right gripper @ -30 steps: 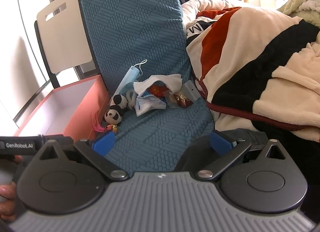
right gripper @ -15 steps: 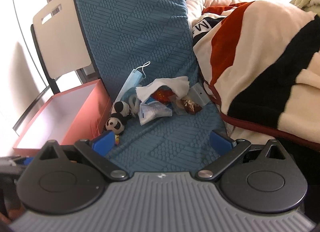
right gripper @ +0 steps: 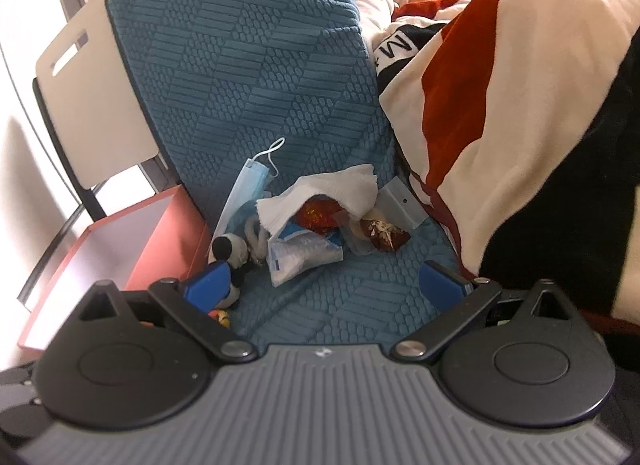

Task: Organize soft objects
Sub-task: 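Close the left tool on the pink fish toy while the right tool reaches into the pile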

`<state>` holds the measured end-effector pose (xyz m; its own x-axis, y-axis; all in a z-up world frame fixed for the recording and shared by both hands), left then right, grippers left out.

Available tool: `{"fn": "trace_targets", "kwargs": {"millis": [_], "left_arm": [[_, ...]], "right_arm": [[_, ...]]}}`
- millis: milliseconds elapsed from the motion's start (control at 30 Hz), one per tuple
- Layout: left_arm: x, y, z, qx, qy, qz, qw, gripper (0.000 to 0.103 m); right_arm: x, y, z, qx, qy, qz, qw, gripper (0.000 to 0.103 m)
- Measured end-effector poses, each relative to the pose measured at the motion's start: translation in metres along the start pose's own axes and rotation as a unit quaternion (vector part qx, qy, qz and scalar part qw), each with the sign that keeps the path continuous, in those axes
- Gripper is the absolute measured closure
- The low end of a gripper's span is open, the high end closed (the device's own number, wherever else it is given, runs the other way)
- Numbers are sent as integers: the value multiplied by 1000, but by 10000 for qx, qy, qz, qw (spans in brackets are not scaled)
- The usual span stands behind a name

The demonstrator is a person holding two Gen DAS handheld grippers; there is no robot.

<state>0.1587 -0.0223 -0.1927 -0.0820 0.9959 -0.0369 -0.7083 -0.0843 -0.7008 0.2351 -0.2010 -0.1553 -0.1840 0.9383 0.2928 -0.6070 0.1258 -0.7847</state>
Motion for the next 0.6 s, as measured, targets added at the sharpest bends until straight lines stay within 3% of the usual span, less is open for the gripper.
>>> {"fn": "trace_targets", "kwargs": {"millis": [533, 600], "left_arm": [[-6, -17, -58, -70, 95, -262, 9996, 0], [-4, -21, -64, -143, 82, -266, 9995, 0]], "right_arm": [[-8, -20, -52, 136, -269, -67, 9995, 0], [-12, -22, -61, 200, -250, -132, 9994, 5]]}}
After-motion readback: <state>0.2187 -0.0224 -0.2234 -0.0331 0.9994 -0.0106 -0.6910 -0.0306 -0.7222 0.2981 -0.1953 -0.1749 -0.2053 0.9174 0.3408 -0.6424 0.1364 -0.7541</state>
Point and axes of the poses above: each gripper's, at about its wrist camera, not at the fingertips, and z roughly against the way its jaws point, x to its left, y to its underside, the point moved 8 cm from there along -z, roughly the way its jaws point, and after that the axes turned 3 degrees about -y, right-handed, at the moved point
